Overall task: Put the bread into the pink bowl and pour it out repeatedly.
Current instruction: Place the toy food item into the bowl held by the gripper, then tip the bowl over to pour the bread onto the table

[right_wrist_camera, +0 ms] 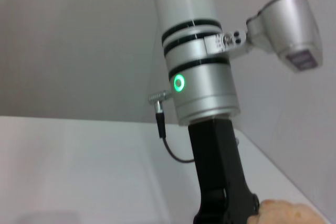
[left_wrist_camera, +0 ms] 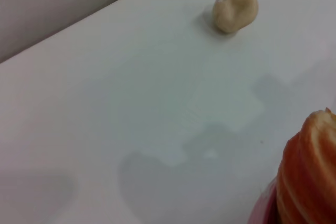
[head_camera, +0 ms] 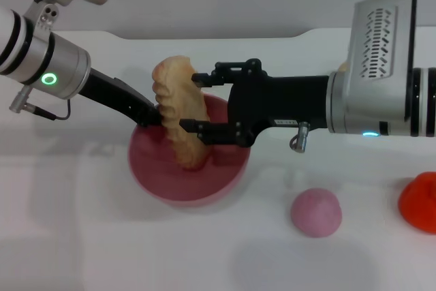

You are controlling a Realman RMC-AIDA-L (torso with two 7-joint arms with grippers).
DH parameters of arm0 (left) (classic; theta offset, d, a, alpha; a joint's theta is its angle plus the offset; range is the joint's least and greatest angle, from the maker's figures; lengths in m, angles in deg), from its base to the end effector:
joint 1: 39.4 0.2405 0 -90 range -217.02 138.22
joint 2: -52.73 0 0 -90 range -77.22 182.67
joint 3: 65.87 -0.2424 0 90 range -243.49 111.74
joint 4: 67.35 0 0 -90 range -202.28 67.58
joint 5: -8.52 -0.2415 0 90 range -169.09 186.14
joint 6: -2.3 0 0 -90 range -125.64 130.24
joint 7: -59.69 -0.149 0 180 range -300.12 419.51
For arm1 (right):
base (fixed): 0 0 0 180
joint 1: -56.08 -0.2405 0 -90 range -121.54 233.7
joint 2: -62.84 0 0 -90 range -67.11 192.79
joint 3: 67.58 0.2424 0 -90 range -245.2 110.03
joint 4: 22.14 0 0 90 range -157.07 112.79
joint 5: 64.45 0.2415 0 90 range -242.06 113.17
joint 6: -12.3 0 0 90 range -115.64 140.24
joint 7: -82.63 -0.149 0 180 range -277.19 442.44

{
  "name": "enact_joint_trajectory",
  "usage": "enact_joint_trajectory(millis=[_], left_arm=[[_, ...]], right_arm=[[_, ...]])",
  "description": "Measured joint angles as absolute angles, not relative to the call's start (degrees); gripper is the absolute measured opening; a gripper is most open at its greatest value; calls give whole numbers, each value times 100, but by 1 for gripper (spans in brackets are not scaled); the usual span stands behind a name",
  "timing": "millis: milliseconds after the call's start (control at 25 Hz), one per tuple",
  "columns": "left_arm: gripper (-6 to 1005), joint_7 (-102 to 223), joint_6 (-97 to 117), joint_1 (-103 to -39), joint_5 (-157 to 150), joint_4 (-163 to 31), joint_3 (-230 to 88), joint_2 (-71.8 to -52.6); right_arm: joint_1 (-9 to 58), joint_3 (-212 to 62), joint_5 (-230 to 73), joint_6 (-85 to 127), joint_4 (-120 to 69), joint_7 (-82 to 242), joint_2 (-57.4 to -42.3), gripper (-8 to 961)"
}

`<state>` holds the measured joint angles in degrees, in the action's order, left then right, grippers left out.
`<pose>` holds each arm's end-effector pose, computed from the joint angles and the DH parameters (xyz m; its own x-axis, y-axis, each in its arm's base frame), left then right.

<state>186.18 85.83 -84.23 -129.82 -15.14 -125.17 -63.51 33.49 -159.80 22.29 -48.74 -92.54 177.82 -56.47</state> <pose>-0.1877 0.4227 0.0112 0.7817 0.6237 -0.0069 0.6016 -0.7569 -0.2554 0.1110 0.3578 -0.0564 0.9210 0.1080 -0.3742 -0.0087 -0.9548 -0.2971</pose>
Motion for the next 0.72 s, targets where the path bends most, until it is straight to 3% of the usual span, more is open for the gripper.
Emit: enact_joint_trajectory(millis=[720], left_arm=[[43, 18633, 8429, -8408, -12981, -1518, -12528, -6345]], right_arm=[[3415, -15484, 2830, -4790, -9442, 18010, -5652, 678]])
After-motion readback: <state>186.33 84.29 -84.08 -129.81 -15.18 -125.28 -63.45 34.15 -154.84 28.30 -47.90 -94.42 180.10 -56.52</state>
